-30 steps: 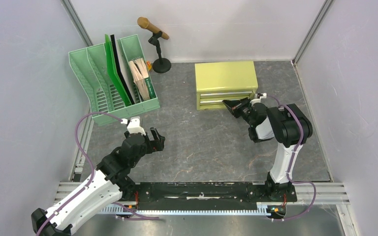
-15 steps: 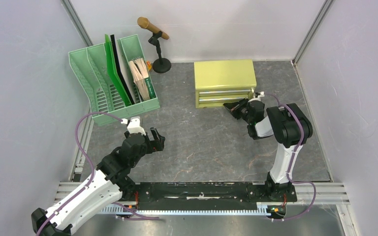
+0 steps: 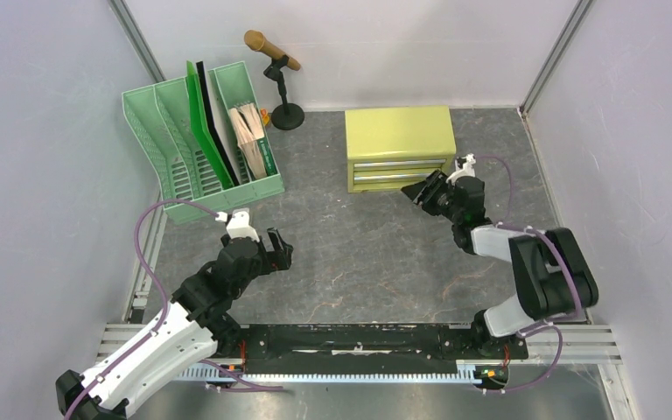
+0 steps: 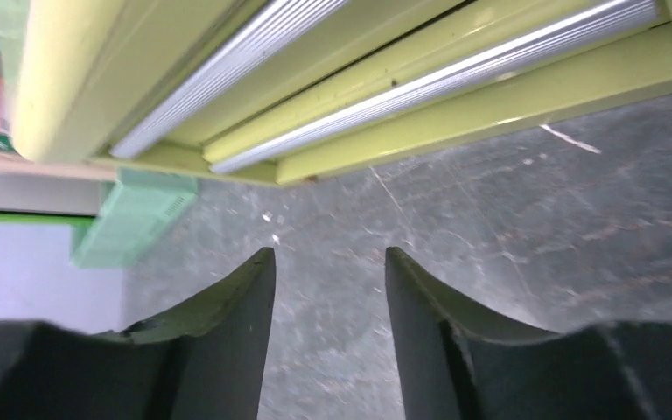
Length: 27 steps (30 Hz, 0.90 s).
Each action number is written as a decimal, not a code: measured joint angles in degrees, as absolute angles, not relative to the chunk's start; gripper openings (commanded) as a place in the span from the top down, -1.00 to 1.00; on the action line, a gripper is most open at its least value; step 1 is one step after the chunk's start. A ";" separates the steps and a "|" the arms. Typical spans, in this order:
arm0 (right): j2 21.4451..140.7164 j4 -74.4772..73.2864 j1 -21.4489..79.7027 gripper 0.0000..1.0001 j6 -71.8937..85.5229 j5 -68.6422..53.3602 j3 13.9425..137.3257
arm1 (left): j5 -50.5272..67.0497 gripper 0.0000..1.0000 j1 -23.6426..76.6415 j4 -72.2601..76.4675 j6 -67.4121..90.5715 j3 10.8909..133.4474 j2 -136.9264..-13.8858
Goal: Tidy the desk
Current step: Reset both arms
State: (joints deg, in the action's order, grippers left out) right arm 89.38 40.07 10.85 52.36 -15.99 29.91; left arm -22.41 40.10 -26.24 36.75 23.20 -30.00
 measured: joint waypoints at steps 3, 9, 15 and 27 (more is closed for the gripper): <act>83.83 29.69 10.87 -0.64 44.45 -14.68 30.65 | -22.37 -0.99 40.10 -26.89 37.10 23.20 -30.00; 75.40 12.91 10.28 -0.96 32.69 -9.45 30.72 | -22.28 -0.99 40.10 -27.70 38.54 23.20 -30.00; 71.20 4.75 8.93 -0.96 27.18 -6.37 27.62 | -22.20 -0.99 40.10 -27.77 39.70 23.18 -30.61; 67.81 -4.08 5.85 -0.96 22.00 -2.09 25.26 | -23.97 -0.99 39.55 -24.73 39.11 26.63 -46.22</act>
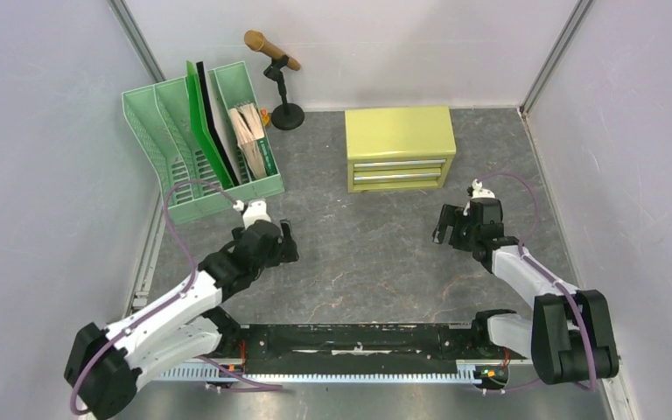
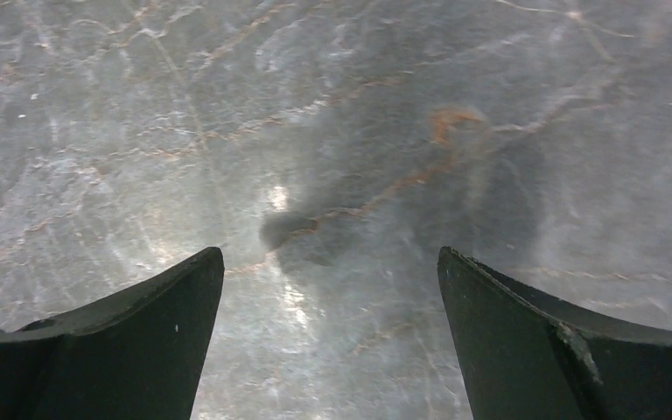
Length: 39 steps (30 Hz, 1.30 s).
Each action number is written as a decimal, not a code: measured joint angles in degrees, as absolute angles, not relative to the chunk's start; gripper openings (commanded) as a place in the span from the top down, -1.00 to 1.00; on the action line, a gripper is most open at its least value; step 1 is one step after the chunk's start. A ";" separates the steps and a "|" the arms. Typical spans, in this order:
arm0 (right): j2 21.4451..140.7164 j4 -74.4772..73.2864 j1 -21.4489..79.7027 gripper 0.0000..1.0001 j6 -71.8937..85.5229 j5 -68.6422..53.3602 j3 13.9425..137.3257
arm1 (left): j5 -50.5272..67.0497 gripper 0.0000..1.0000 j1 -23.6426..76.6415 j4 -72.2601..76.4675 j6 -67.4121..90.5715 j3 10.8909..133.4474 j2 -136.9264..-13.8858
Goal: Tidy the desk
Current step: Reset both arms
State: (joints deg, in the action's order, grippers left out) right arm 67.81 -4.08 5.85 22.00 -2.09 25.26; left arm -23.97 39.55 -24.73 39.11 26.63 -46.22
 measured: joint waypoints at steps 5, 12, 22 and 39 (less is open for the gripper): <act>63.46 -7.07 4.80 -0.96 18.87 3.77 25.26 | -22.26 -0.99 31.99 -20.67 36.12 30.41 -54.92; 57.87 -7.42 4.75 -0.96 15.49 14.31 25.26 | -17.91 -0.99 17.08 -12.12 29.28 30.48 -56.58; 50.96 -1.91 4.75 -0.96 12.08 16.45 20.40 | -19.03 -0.99 15.81 4.84 13.61 20.84 -41.47; 47.37 19.07 4.75 -0.94 5.98 11.09 8.12 | -18.00 -0.99 15.81 19.94 6.11 7.97 -39.38</act>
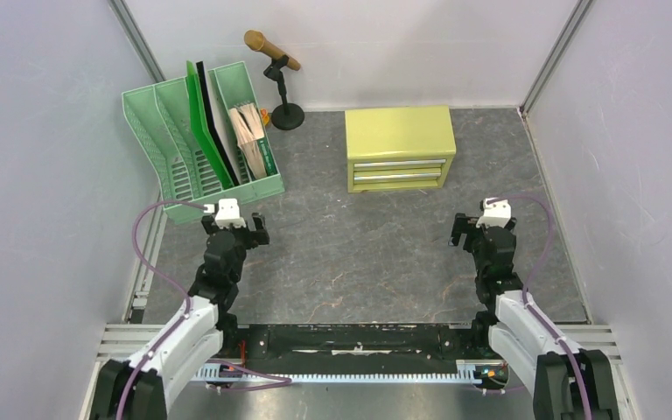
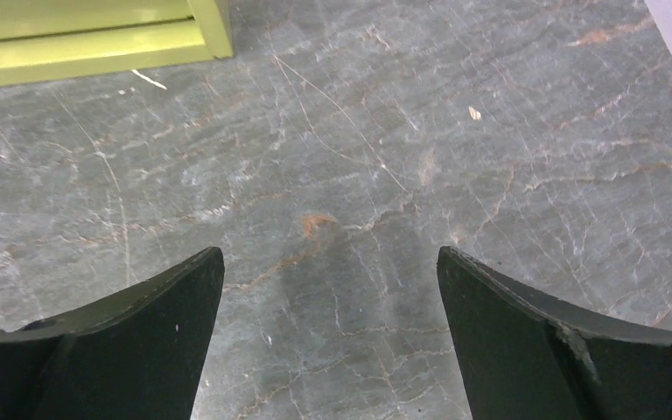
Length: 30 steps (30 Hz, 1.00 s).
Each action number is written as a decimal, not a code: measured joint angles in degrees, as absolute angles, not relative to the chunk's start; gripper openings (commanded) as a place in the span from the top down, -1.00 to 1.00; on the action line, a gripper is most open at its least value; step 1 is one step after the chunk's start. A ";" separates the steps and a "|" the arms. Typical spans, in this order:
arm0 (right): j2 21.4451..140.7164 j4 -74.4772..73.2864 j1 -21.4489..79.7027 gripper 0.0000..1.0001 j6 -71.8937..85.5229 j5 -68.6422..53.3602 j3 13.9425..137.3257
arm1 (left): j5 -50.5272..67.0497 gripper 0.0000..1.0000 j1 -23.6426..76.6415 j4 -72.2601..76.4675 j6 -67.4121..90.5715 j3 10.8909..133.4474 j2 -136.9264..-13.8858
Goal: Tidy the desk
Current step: Reset both arms
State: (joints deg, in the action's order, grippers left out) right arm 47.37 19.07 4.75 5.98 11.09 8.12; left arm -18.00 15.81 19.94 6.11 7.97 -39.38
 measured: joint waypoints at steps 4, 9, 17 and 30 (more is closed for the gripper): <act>48.90 26.70 4.73 -0.94 5.34 13.10 2.72 | -18.72 -0.99 15.81 25.89 5.91 6.90 -47.22; 53.67 38.65 4.58 -0.92 -0.99 15.66 0.60 | -19.44 -0.99 15.11 34.37 3.60 7.05 -58.78; 67.42 60.29 4.36 -0.94 -8.58 19.55 0.60 | -14.61 -0.99 9.76 47.51 -0.03 11.33 -74.26; 65.47 65.58 2.52 -0.96 -12.16 10.90 0.60 | -8.05 -0.99 2.37 58.76 1.93 12.47 -84.16</act>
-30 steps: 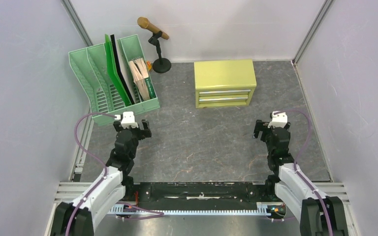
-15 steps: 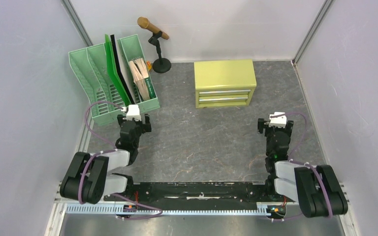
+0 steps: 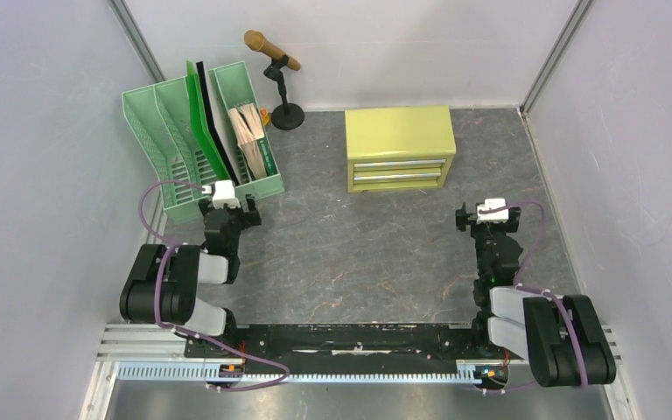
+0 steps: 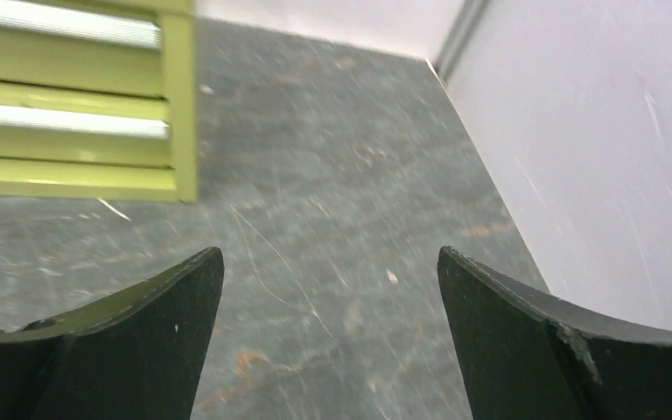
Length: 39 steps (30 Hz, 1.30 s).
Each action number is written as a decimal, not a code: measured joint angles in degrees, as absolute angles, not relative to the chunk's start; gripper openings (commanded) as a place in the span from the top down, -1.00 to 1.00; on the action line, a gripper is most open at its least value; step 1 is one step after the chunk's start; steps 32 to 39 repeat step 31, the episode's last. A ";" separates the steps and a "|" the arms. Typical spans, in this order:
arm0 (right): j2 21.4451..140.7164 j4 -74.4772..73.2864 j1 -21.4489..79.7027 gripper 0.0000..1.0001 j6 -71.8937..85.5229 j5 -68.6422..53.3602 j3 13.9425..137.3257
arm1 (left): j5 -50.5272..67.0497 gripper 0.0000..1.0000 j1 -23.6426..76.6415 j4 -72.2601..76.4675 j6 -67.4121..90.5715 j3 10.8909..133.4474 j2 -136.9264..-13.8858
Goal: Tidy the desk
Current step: Reset both arms
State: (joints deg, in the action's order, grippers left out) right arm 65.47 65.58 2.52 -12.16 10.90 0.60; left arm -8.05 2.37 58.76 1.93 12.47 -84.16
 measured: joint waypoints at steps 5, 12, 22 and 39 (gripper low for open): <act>73.91 77.17 2.24 -0.96 -10.22 7.16 0.60 | -8.56 -0.99 2.37 58.74 1.96 13.45 -84.16; 79.24 77.41 1.74 -0.96 -9.82 6.00 0.56 | -8.99 -0.99 4.21 58.15 1.89 14.57 -84.18; 79.24 77.58 1.80 -0.96 -9.72 6.00 0.56 | -9.04 -0.99 4.32 57.32 1.89 14.63 -84.18; 79.24 77.56 1.87 -0.96 -9.72 6.02 0.56 | -9.02 -0.99 4.32 57.08 1.89 14.68 -84.25</act>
